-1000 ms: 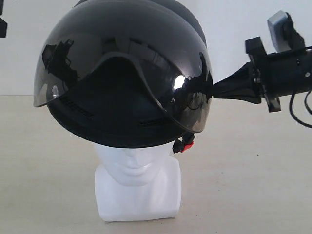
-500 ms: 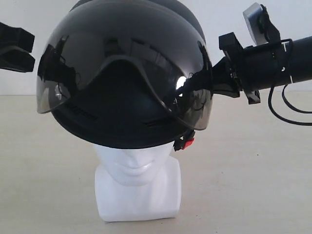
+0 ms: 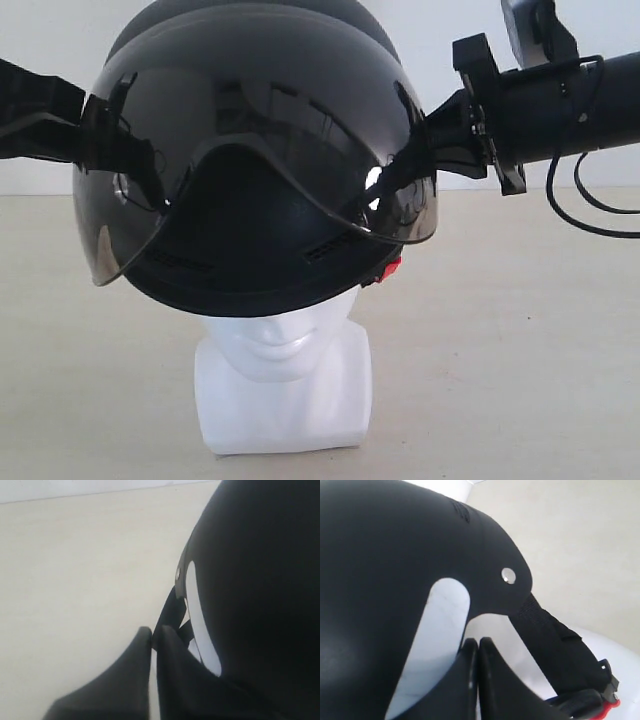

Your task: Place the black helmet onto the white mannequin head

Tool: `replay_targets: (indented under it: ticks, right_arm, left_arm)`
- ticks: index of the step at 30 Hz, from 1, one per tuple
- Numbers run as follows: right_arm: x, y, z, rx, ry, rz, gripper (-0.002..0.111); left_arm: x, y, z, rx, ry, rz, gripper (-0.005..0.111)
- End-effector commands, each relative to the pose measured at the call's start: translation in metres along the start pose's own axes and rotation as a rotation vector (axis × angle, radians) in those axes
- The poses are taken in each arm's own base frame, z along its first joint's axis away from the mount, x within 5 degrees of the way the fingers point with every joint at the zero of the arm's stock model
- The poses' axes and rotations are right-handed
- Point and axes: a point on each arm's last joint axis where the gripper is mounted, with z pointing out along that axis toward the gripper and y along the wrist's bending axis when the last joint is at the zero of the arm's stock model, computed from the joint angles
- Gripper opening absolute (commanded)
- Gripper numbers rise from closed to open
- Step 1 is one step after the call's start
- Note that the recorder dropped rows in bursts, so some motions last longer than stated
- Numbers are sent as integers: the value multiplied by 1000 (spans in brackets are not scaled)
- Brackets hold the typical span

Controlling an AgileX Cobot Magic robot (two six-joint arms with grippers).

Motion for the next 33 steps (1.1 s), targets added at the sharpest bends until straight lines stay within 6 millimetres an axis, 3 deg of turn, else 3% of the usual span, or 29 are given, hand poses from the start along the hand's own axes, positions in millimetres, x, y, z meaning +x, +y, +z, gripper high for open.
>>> replay_targets:
  ticks: [1, 8, 16, 33]
  right_arm:
    - [2, 6, 0, -42, 27, 0, 0]
    - [15, -1, 5, -43, 59, 43, 0]
    - [29, 10, 30, -19, 121, 3, 0]
    - [36, -5, 29, 146, 193, 46, 0]
  left_arm:
    - [-4, 0, 0, 12, -48, -22, 4]
    - [-8, -3, 0, 39, -91, -19, 4]
    - [-11, -3, 1, 51, -118, -35, 4]
    - [-17, -8, -3, 88, -144, -13, 4]
